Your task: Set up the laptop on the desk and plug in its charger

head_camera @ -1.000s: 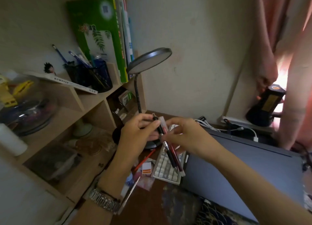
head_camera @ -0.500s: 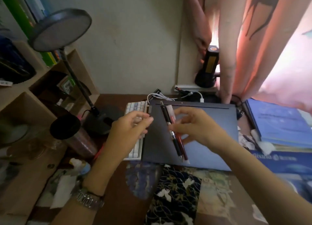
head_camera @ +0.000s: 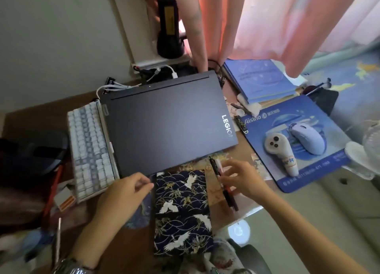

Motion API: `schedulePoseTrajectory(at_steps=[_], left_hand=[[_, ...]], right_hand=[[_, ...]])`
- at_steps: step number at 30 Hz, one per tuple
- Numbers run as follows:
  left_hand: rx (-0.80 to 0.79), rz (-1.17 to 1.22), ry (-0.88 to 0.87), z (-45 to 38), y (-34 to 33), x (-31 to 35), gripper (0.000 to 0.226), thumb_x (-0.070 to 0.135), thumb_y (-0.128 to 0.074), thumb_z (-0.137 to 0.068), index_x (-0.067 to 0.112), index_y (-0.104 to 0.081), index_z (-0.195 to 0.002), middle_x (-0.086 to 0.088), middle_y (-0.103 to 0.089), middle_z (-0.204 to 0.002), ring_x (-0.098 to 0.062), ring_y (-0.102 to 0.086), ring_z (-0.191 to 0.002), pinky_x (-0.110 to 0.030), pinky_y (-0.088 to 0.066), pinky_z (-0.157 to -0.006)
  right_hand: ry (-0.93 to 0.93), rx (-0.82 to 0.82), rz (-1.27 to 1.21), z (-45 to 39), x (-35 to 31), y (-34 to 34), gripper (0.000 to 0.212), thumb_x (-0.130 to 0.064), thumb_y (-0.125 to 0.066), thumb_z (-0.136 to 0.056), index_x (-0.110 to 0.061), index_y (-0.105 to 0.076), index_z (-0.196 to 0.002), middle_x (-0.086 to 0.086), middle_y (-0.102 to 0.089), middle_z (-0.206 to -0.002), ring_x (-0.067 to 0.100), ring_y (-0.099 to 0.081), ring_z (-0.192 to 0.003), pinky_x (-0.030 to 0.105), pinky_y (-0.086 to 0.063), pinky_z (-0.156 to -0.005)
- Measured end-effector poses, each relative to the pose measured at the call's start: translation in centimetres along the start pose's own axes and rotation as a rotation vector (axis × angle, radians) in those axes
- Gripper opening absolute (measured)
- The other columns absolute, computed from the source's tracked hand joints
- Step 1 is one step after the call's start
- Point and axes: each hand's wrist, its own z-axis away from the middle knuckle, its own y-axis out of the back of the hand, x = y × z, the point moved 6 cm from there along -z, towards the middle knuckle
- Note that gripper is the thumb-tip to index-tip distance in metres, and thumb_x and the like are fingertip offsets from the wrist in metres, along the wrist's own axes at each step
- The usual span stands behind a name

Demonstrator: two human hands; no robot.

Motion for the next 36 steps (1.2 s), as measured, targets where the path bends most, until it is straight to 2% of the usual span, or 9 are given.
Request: schedulePoseTrajectory(at_steps=[3,6,10,16,21,26,30,32,36], left_hand=[[-0.04,-0.003,0.015,-0.1,-0.9,-1.5,0.011,0.036,-0.062,-0.082,0.038,-0.058,-0.072,0.018,-0.061,-0.072,-0.003,-0.058,-0.07,-0.029,-0.046,-0.062],[-0.089,0.026,0.055,0.0,-1.6,-3.0,0.011,0.036,-0.062,-0.083,0.036,-0.06,-0.072,0.012,-0.066,-0.076,-0.012,-0.062,-0.073,-0.037,-0.052,-0.071],[-0.131,0.021,0.069,0.3,-2.1,-4.3,0.011,0.042,-0.06,-0.083,0.038,-0.06,-0.072,0.013,-0.067,-0.077,-0.009,-0.063,-0.074,-0.037,-0.053,-0.073],[-0.109,0.052,0.063,0.4,-1.8,-4.8,0.013,0.04,-0.062,-0.082,0.036,-0.059,-0.069,0.015,-0.065,-0.071,-0.006,-0.061,-0.069,-0.031,-0.048,-0.064],[-0.108,0.035,0.047,0.3,-1.7,-5.0,0.012,0.04,-0.062,-0.082,0.034,-0.06,-0.071,0.013,-0.065,-0.07,-0.005,-0.06,-0.068,-0.029,-0.045,-0.061],[-0.103,0.016,0.037,0.4,-1.6,-5.2,0.012,0.041,-0.062,-0.082,0.035,-0.06,-0.071,0.015,-0.064,-0.07,-0.002,-0.059,-0.068,-0.027,-0.043,-0.06],[-0.106,-0.025,0.044,0.5,-1.5,-5.3,0.012,0.043,-0.062,-0.081,0.035,-0.06,-0.072,0.016,-0.064,-0.07,-0.004,-0.06,-0.067,-0.03,-0.048,-0.063],[-0.111,-0.045,0.046,0.4,-1.4,-5.4,0.011,0.044,-0.062,-0.08,0.036,-0.06,-0.073,0.016,-0.065,-0.071,-0.004,-0.061,-0.068,-0.031,-0.05,-0.066],[-0.111,-0.016,0.034,0.1,-0.5,-4.5,0.008,0.04,-0.062,-0.082,0.035,-0.06,-0.075,0.014,-0.066,-0.072,-0.004,-0.061,-0.068,-0.033,-0.051,-0.066]], right_hand=[[-0.055,0.056,0.052,-0.1,2.1,-0.9,0.03,-0.017,-0.071,-0.079,-0.017,-0.061,-0.107,-0.005,-0.067,-0.084,0.005,-0.065,-0.065,0.013,-0.05,-0.048],[-0.088,0.115,0.082,-0.5,2.9,-1.4,0.031,-0.019,-0.074,-0.076,-0.019,-0.063,-0.105,-0.01,-0.063,-0.081,0.002,-0.062,-0.068,0.011,-0.046,-0.048],[-0.118,0.138,0.066,-1.0,3.2,-1.7,0.03,-0.016,-0.076,-0.073,-0.02,-0.063,-0.1,-0.009,-0.063,-0.078,0.005,-0.065,-0.063,0.01,-0.047,-0.044],[-0.111,0.177,0.116,-1.1,3.0,-1.4,0.027,-0.017,-0.078,-0.071,-0.021,-0.062,-0.093,-0.006,-0.065,-0.075,0.002,-0.064,-0.048,0.01,-0.046,-0.042],[-0.097,0.208,0.208,-1.6,2.9,-0.5,0.033,-0.026,-0.084,-0.063,-0.023,-0.058,-0.083,-0.004,-0.067,-0.074,0.011,-0.064,-0.061,0.029,-0.054,-0.052],[-0.095,0.18,0.208,-1.8,3.0,-0.6,0.031,-0.026,-0.083,-0.065,-0.024,-0.056,-0.079,-0.006,-0.064,-0.073,0.008,-0.062,-0.056,0.018,-0.045,-0.042],[-0.077,0.197,0.32,-1.5,2.7,-0.1,0.031,-0.035,-0.078,-0.069,-0.022,-0.057,-0.088,-0.011,-0.059,-0.074,0.006,-0.058,-0.065,0.024,-0.047,-0.055],[-0.064,0.186,0.38,-1.4,2.3,0.2,0.031,-0.038,-0.075,-0.072,-0.022,-0.057,-0.091,-0.011,-0.059,-0.076,0.006,-0.057,-0.068,0.024,-0.043,-0.054],[-0.085,0.122,0.57,-0.9,1.3,0.6,0.029,-0.035,-0.069,-0.079,-0.02,-0.058,-0.101,-0.002,-0.065,-0.094,0.015,-0.06,-0.078,0.027,-0.05,-0.061]])
